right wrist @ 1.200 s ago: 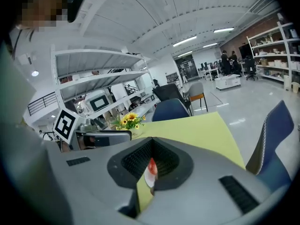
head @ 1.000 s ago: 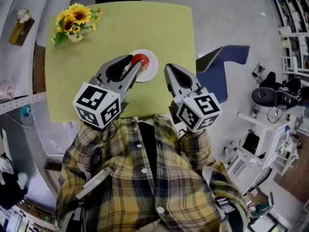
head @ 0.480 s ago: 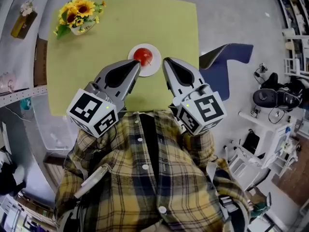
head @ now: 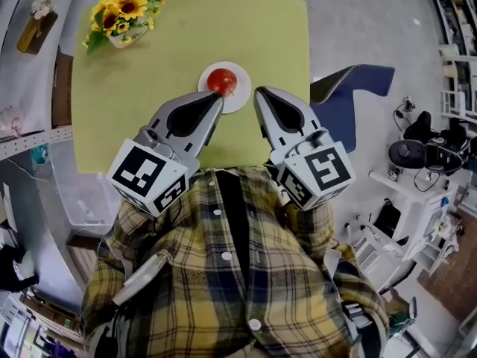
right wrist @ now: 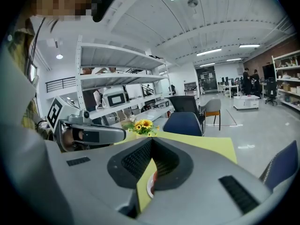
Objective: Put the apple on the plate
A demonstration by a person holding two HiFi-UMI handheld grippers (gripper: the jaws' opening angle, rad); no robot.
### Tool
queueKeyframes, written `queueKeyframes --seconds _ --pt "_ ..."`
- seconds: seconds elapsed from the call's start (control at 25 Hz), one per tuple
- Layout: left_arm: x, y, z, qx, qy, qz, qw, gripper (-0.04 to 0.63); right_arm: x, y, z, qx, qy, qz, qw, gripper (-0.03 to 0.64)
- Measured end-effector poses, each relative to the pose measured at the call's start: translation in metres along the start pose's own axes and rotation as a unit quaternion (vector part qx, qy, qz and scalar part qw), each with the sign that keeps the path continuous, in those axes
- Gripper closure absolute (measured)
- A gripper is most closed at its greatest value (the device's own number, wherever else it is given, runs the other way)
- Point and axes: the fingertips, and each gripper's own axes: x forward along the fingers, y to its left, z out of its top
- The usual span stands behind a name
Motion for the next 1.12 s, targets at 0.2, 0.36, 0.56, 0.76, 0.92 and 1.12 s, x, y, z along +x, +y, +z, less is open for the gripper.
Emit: queueKeyframes --seconds 0.2,0.36,0.56,0.76,0.92,1.12 --pt "-0.002 0.005 -0.002 -0.007 0.002 0.01 0.9999 0.588 0.0 0.002 -0.005 -0.007 0.01 0.005 1.0 0.62" --pt "-0.005 0.008 -0.002 -0.007 0.002 0.016 0.9998 0.588 0.0 0.006 -0.007 -0.011 0.012 0.011 1.0 0.62" --pt "-0.008 0.013 -0.003 -0.018 -0.003 0.029 0.9994 0.588 0.004 0.008 -0.011 -0.017 0.018 0.016 1.0 0.62" --pt "-0.008 0.022 -0.009 -0.024 0.001 0.04 0.9989 0.588 0.007 0.009 -0.018 -0.011 0.024 0.015 1.0 0.62" --pt "-0.011 0.03 -0.012 -0.026 0.003 0.047 0.9985 0.588 0.011 0.009 -0.023 -0.005 0.031 0.016 0.999 0.62" --pt "-0.011 0.036 -0.013 -0.029 0.011 0.054 0.9981 0.588 0.014 0.008 -0.023 -0.001 0.031 0.018 0.999 0.62"
